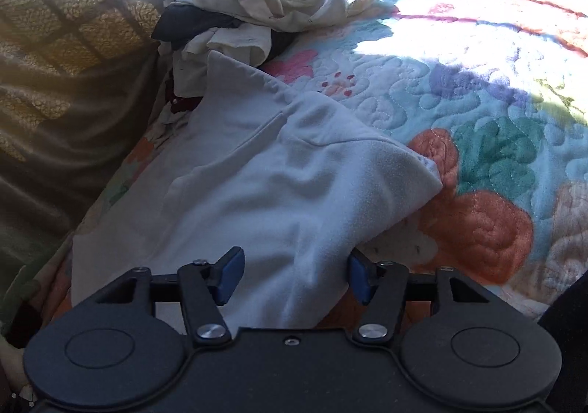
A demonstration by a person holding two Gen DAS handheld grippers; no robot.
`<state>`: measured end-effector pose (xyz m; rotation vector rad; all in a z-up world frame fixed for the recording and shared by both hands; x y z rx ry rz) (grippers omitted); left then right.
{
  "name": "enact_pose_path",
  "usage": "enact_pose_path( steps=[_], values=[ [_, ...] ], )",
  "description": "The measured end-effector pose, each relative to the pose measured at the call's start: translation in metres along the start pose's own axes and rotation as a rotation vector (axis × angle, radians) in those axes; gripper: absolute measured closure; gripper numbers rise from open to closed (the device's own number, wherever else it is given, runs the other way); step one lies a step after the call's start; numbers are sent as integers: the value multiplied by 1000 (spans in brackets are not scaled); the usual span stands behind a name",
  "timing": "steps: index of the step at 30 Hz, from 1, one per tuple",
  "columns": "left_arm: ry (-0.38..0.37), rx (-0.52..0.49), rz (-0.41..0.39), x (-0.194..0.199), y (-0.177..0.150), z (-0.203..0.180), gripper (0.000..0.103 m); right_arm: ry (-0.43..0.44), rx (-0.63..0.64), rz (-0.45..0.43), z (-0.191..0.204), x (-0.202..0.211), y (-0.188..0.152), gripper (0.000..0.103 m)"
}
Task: Fold clothes
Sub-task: 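Grasp the shirt hem with the right gripper while the left gripper grasps the hem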
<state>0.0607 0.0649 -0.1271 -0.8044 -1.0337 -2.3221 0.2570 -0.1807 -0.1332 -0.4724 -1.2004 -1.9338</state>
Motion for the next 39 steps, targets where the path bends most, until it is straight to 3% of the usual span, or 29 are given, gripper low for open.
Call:
enact_pose_path(
  steps=[1, 2, 4, 7, 10, 14, 16, 18, 19, 20, 23, 27, 29, 31, 32, 33, 34, 35, 36, 37, 39],
  values=[
    [4, -6, 0, -2, 3, -3, 70, 10, 50, -30, 7, 4, 2, 57],
    [10, -5, -1, -3, 5, -3, 79, 18, 77, -58, 11, 8, 5, 83],
    [9, -1, 2, -4, 8, -2, 79, 35, 93, -105, 16, 15, 10, 87],
    [-13, -7, -3, -2, 8, 2, 70, 23, 75, -150, 14, 19, 18, 88],
    [-19, -66, -3, 2, 5, -2, 32, 44, 52, -168, 11, 20, 23, 88],
    [-54, -108, -51, 4, 5, -14, 27, 107, -31, -179, 9, 21, 40, 88],
    [-30, -88, -35, -10, 5, -14, 27, 123, -44, -173, 15, 21, 48, 88],
    [43, -67, 32, -25, 4, -7, 49, 125, -29, -167, 24, 23, 50, 88],
    [39, -31, 44, -27, 5, 0, 63, 121, -23, -163, 25, 23, 50, 88],
    [30, 11, 42, -25, 7, 7, 70, 117, -17, -158, 26, 23, 50, 88],
    [16, 100, 33, -20, 13, 23, 72, 99, -60, -136, 13, 18, 44, 88],
    [24, 142, 36, -22, 13, 31, 67, 71, -171, -92, -10, 5, 34, 82],
    [20, 188, 70, -28, 12, 35, 54, 28, -183, -64, -15, 0, 29, 77],
    [-13, 213, 107, -34, 10, 35, 52, 0, -186, -58, -20, -5, 24, 53],
    [-14, 217, 106, -34, 10, 35, 52, -5, -197, -61, -23, -8, 22, 32],
    [-14, 221, 103, -35, 9, 36, 52, 10, -218, -73, -28, -11, 19, 26],
    [-3, 231, 93, -34, 9, 37, 59, 20, -246, -69, -35, -16, 16, 26],
    [-6, 238, 79, -32, 9, 37, 68, 30, -274, -64, -41, -22, 13, 32],
    [-1, 234, 69, -29, 10, 36, 69, 27, -283, -54, -46, -26, 12, 69],
    [15, 222, 57, -25, 10, 35, 72, 42, -284, -59, -47, -25, 14, 84],
    [50, 189, 21, -14, 13, 33, 74, 85, -280, -93, -44, -17, 19, 86]
  ],
)
Point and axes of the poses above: each gripper's, at about its wrist camera, not at the fingertips, and x roughly against the way its jaws point, z to its left, y to its top, the point moved 5 cm from there along -x, roughly the way its jaws point, and after that the axes turned 1 degree about z, right-handed, at the moved point
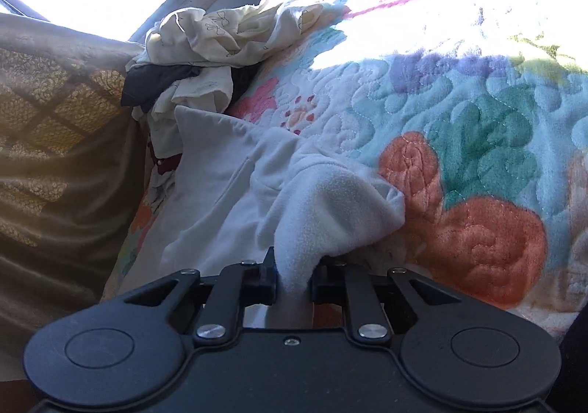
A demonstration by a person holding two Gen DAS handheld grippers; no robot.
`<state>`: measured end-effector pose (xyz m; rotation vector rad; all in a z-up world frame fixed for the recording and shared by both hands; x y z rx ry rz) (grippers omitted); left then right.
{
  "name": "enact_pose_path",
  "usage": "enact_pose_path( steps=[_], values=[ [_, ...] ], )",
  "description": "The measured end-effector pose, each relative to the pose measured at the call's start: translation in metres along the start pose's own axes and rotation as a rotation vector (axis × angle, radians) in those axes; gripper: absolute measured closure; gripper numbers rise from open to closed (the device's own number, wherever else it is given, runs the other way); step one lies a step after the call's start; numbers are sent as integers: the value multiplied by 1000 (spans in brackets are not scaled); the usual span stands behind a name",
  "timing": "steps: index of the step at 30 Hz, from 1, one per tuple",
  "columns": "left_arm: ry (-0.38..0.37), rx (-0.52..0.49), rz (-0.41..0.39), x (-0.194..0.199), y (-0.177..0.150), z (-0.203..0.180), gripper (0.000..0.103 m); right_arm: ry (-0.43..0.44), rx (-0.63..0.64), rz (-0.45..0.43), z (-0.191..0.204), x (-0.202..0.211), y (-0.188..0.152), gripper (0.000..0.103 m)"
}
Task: Fold clothes
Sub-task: 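Grasp the shirt hem with the right gripper while the left gripper grasps the hem, then lift the hem with both grippers and fold it over the shirt body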
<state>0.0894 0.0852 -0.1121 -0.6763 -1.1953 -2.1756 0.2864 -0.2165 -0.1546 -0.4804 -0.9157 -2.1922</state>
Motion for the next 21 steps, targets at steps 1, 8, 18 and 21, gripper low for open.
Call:
enact_pose_path(
  steps=[1, 8, 18, 21],
  values=[
    [12, -15, -18, 6, 1, -1, 75, 12, 31, -22, 7, 8, 2, 86],
    [-82, 16, -26, 54, 7, 9, 77, 34, 91, -55, 31, 58, 8, 87],
    [-306, 184, 36, 88, 9, 2, 77, -12, 39, -32, 30, 156, -4, 86],
    [-292, 218, 9, 85, 16, 15, 77, -38, 73, -12, 38, 142, -2, 86]
  ],
)
Point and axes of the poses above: each gripper's, at about its wrist camera, not at the fingertips, and x roughly against the way its jaws point, z to its left, y to its top, the point moved 5 cm from there along -x, roughly the way its jaws point, and after that the axes turned 1 degree about z, right-handed, at the moved point
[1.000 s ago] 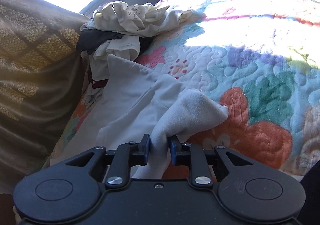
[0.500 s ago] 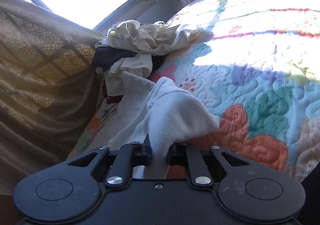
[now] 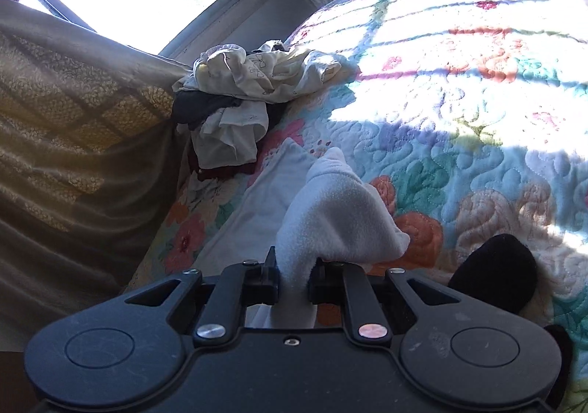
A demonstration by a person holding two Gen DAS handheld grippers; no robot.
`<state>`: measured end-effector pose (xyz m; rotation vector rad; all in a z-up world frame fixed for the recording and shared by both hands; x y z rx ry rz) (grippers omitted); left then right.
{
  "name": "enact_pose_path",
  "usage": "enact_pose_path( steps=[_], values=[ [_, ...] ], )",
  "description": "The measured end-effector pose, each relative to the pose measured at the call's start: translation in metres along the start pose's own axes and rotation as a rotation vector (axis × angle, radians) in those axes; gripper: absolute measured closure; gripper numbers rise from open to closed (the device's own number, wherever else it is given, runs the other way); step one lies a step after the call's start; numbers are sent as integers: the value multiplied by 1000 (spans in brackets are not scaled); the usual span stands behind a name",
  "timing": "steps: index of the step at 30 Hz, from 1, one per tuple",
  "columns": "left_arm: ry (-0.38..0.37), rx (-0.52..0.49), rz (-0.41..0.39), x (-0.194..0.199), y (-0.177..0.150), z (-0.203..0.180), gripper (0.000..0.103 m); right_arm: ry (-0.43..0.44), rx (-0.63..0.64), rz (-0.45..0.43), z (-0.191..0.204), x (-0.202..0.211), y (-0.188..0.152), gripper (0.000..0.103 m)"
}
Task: Fold clothes
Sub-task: 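Lift the hem with both grippers and fold it over the shirt body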
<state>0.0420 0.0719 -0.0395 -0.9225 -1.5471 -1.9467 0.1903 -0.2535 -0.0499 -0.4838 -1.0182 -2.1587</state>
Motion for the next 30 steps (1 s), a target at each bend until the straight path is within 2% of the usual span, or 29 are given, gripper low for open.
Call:
enact_pose_path(
  steps=[5, 8, 11, 13, 16, 19, 20, 23, 24, 26, 29, 30],
  values=[
    [50, 63, -86, -3, 35, 36, 76, -52, 34, 25, 13, -19, 23, 85],
    [74, 112, -120, -18, 60, 59, 76, -79, 52, 37, 27, -36, 43, 85],
    [86, 128, -159, -36, 82, 79, 76, -123, 18, 32, 42, -65, 65, 85],
    [103, 135, -165, -51, 93, 93, 76, -155, 65, 29, 55, -84, 76, 85],
    [119, 164, -152, -71, 104, 115, 76, -186, 160, 45, 80, -118, 92, 85],
    [125, 208, -87, -103, 109, 139, 76, -230, 230, 64, 100, -157, 103, 81],
    [129, 225, -61, -113, 108, 145, 76, -236, 255, 68, 105, -174, 106, 73],
    [136, 258, 25, -149, 102, 162, 76, -212, 282, 64, 110, -205, 106, 62],
    [135, 264, 50, -160, 100, 166, 76, -200, 279, 53, 110, -212, 106, 55],
    [147, 263, 82, -175, 94, 169, 76, -175, 284, -10, 110, -214, 106, 52],
    [158, 239, 70, -179, 90, 169, 75, -174, 351, -93, 106, -204, 111, 51],
    [146, 252, 71, -181, 90, 173, 75, -192, 359, -81, 101, -201, 111, 49]
  ],
)
Point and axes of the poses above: each gripper's, at about its wrist camera, not at the fingertips, and x roughly against the way its jaws point, z to its left, y to its top, the point moved 5 cm from there along -x, roughly the way its jaws point, and after that the axes turned 1 degree about z, right-handed, at the moved point
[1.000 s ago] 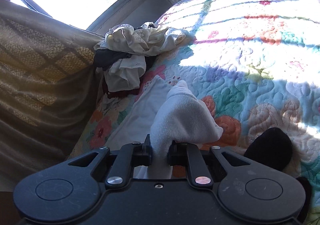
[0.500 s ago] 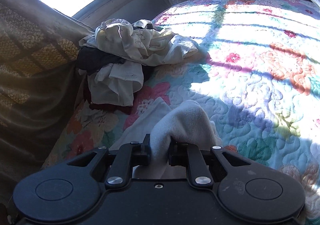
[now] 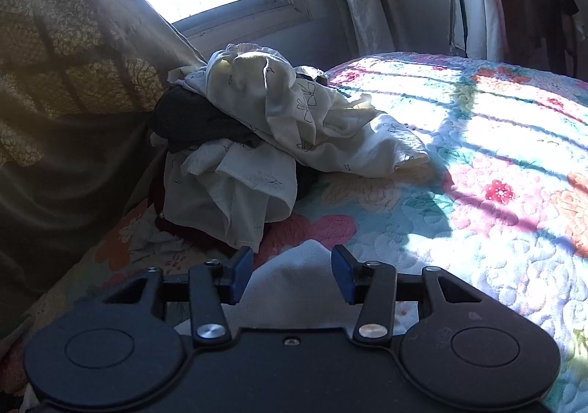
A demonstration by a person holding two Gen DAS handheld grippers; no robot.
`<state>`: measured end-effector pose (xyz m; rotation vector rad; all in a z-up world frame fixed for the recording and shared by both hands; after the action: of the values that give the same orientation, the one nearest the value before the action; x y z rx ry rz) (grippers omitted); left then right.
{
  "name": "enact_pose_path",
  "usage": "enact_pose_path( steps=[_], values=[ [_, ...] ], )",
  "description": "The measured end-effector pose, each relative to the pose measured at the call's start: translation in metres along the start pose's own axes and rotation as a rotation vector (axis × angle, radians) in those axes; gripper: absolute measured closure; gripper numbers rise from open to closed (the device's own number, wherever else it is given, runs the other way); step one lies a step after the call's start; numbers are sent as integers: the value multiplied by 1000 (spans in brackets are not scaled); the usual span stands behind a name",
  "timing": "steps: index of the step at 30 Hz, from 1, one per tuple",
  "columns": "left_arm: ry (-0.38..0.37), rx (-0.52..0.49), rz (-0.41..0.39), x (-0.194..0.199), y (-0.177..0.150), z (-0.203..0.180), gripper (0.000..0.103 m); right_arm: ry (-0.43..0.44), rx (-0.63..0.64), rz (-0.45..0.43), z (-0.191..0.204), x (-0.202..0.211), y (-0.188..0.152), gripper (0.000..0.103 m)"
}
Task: Fold clothes
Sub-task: 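Lift the hem with both grippers and fold it over the shirt body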
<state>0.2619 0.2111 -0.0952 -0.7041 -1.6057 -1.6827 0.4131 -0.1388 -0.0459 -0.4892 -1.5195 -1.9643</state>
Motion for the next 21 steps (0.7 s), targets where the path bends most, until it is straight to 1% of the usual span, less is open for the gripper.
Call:
enact_pose_path(
  steps=[3, 4, 5, 6, 7, 8, 9, 11, 12, 13, 16, 18, 21],
  values=[
    [-42, 67, 37, -11, 9, 18, 67, -40, 36, 52, -14, 5, -9, 48],
    [-55, 96, 59, -16, 12, 26, 61, -45, 59, 65, -18, 8, -15, 47],
    [-54, 117, 90, -22, 13, 33, 52, -55, 94, 79, -22, 9, -22, 45],
    [-42, 133, 123, -28, 14, 39, 48, -65, 129, 94, -26, 10, -30, 44],
    [-33, 149, 154, -32, 15, 45, 44, -71, 158, 104, -29, 9, -37, 43],
    [-51, 168, 161, -33, 17, 50, 44, -82, 193, 114, -32, 9, -44, 43],
    [-66, 177, 159, -32, 17, 52, 44, -94, 214, 123, -35, 8, -52, 43],
    [-70, 169, 143, -22, 18, 54, 43, -109, 239, 141, -41, 8, -67, 43],
    [-65, 158, 123, -17, 19, 55, 42, -120, 232, 128, -43, 11, -72, 43],
    [-52, 150, 104, -11, 20, 57, 39, -131, 225, 114, -44, 13, -76, 43],
    [-7, 145, 43, 7, 21, 68, 38, -168, 201, 77, -47, 22, -87, 43],
    [20, 150, 3, 22, 19, 77, 36, -158, 189, 57, -44, 27, -92, 43],
    [-21, 178, -19, 38, 10, 84, 33, -113, 199, 58, -29, 30, -103, 43]
  ],
)
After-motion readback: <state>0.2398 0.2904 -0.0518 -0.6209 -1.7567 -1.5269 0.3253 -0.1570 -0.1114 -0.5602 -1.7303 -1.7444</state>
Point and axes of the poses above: each gripper's, at about its wrist camera, not at the fingertips, and x roughly against the way its jaws point, z to its left, y to its top, the point moved 5 cm from there along -x, roughly the way its jaws point, and after that the axes turned 1 degree about z, right-handed, at the moved point
